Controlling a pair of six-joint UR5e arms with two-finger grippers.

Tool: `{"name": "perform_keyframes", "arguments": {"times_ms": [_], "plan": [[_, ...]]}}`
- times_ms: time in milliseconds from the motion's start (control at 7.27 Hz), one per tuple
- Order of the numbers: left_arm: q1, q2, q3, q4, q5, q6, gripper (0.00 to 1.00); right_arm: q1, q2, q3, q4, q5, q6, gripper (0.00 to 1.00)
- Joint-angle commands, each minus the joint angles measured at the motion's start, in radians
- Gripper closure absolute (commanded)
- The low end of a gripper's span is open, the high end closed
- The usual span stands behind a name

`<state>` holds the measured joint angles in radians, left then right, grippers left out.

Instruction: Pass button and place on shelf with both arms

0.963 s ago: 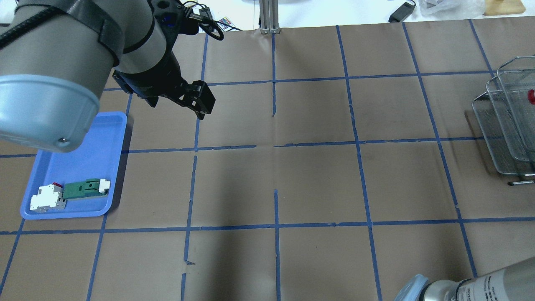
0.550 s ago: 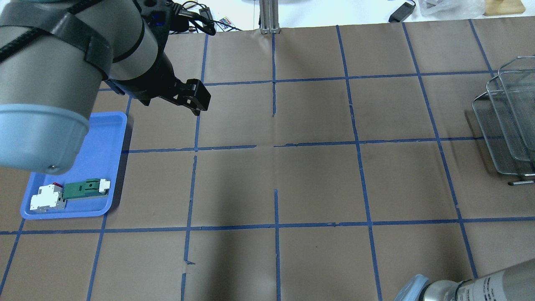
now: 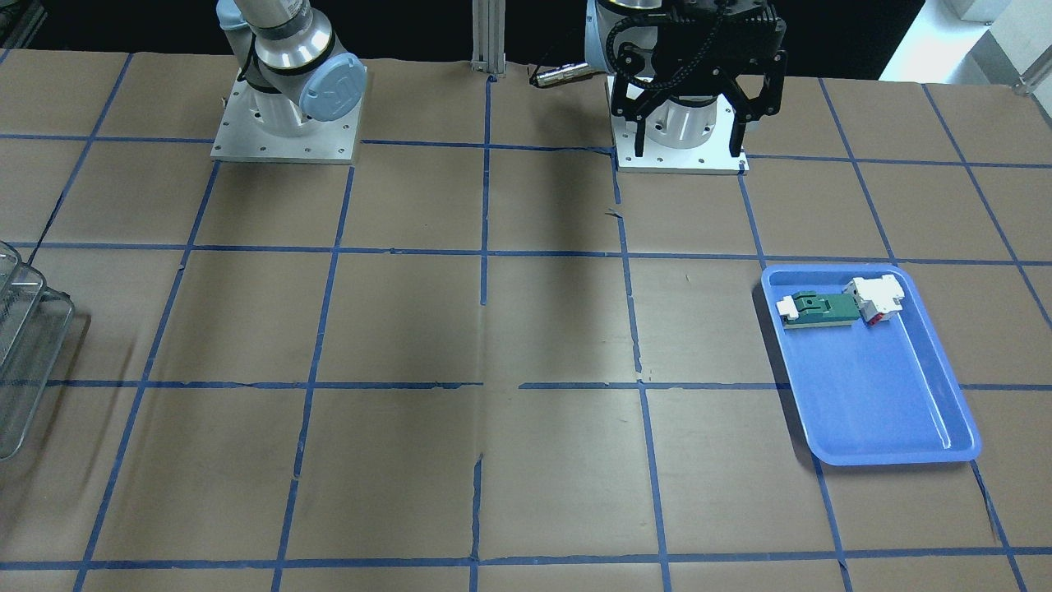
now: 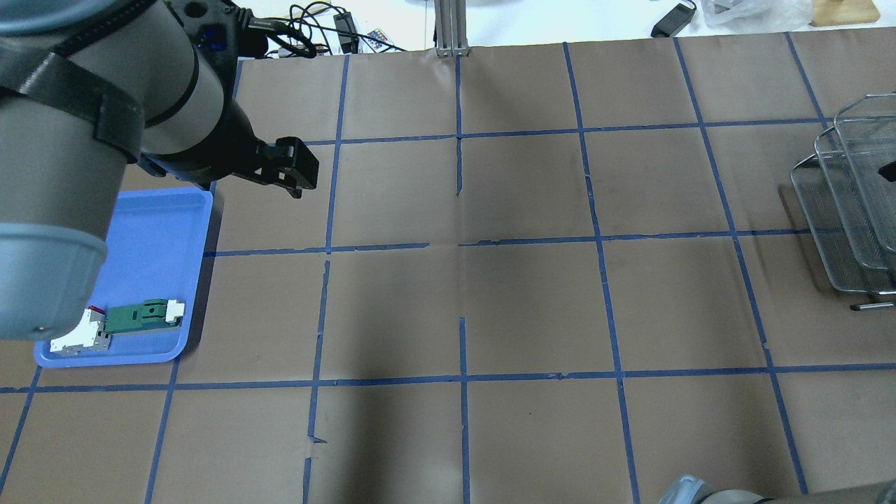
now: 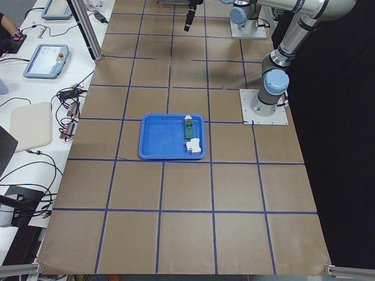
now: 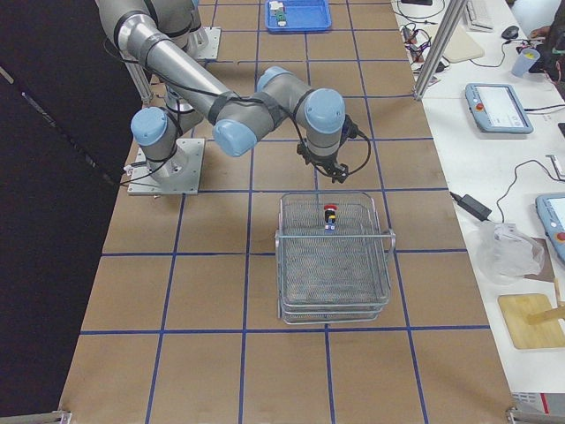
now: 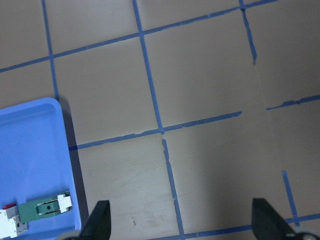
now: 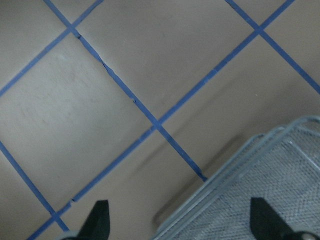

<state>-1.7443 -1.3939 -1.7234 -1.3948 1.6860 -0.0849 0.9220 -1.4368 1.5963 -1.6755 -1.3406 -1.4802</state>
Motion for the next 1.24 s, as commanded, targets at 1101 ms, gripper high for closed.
{"name": "perform_keyframes", "arguments": {"times_ms": [1101], "plan": [[0.124, -0.212, 0.137, -0.177, -0.121, -0.062, 0.0, 0.691, -0.152, -0.016, 0.042, -0.156, 1.507, 0.0]]}}
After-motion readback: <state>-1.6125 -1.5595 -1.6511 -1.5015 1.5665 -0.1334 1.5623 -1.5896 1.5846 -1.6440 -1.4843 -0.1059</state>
